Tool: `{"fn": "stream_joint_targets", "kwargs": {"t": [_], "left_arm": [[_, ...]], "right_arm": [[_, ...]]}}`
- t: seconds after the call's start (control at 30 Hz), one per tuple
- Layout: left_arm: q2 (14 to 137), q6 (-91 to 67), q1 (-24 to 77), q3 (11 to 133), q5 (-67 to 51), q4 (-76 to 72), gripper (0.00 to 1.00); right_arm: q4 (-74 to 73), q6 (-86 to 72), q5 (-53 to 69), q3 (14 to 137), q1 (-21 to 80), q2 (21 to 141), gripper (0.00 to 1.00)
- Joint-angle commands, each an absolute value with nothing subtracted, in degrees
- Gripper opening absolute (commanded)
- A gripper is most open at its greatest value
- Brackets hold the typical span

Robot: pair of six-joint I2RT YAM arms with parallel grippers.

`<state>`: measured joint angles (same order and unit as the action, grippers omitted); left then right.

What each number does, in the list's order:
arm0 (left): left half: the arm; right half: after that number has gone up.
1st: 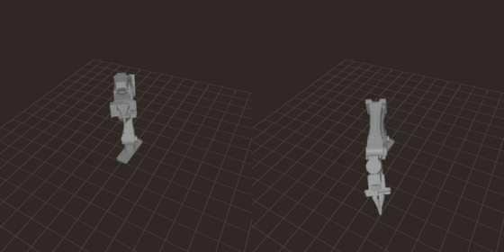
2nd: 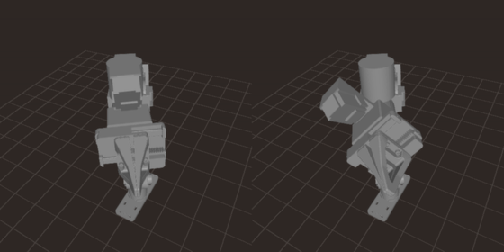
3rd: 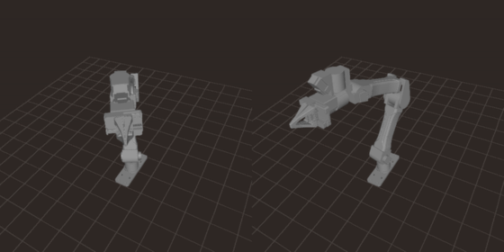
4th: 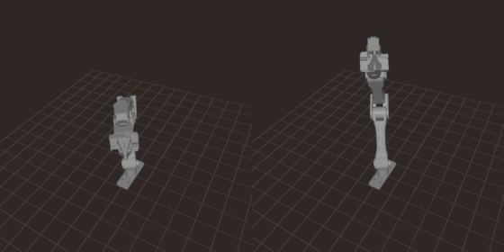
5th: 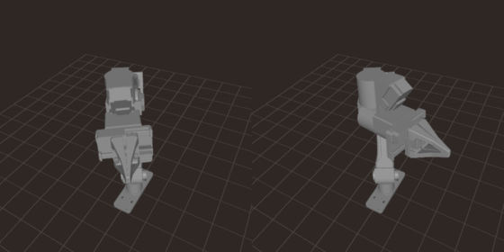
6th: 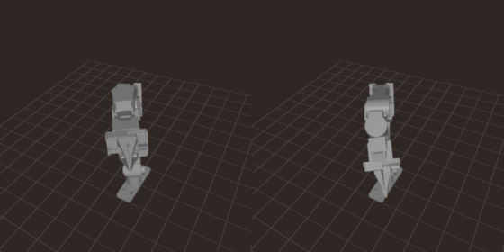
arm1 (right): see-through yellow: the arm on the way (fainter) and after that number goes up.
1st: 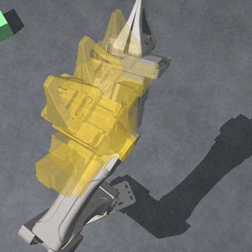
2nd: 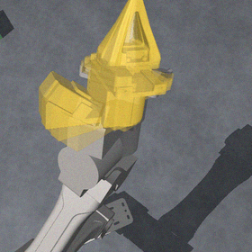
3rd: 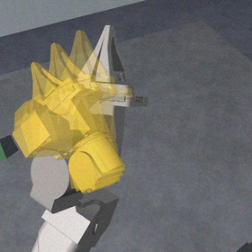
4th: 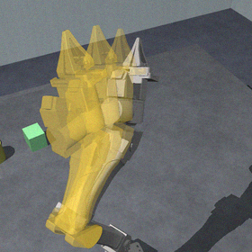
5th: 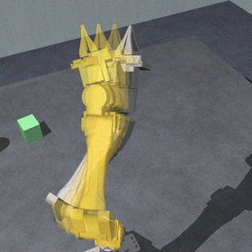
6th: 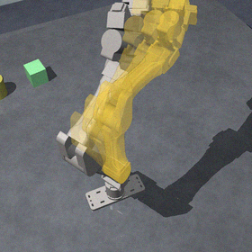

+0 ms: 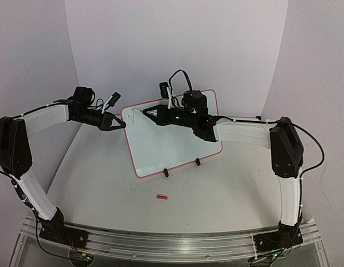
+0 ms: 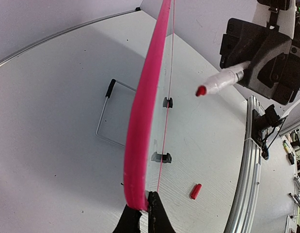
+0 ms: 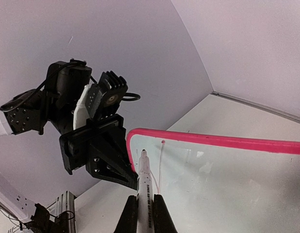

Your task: Write a sentence on the whiteboard

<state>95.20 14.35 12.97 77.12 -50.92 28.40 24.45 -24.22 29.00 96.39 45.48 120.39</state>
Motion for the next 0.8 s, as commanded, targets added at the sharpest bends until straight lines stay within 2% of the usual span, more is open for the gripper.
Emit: {"fn": "stream_joint_targets", "kwargs": {"t": [0.0,0.4,0.77], "left_arm": [[93.0,18.2,13.2,76.7,-48.0,28.6,0.0],[93.0,18.0,13.3,76.6,-48.6,28.7,0.0],[93.1,18.3,13.9,76.7,-48.6,29.0,0.0]], "right_arm": [[27.2,-23.2,34.8,93.2,45.3,112.4,0.0],[26.1,-23.5,37.8,84.8,43.6,106.6,0.0],[21.4,-20.4,36.9,87.7,43.0,110.5,0.0]]}}
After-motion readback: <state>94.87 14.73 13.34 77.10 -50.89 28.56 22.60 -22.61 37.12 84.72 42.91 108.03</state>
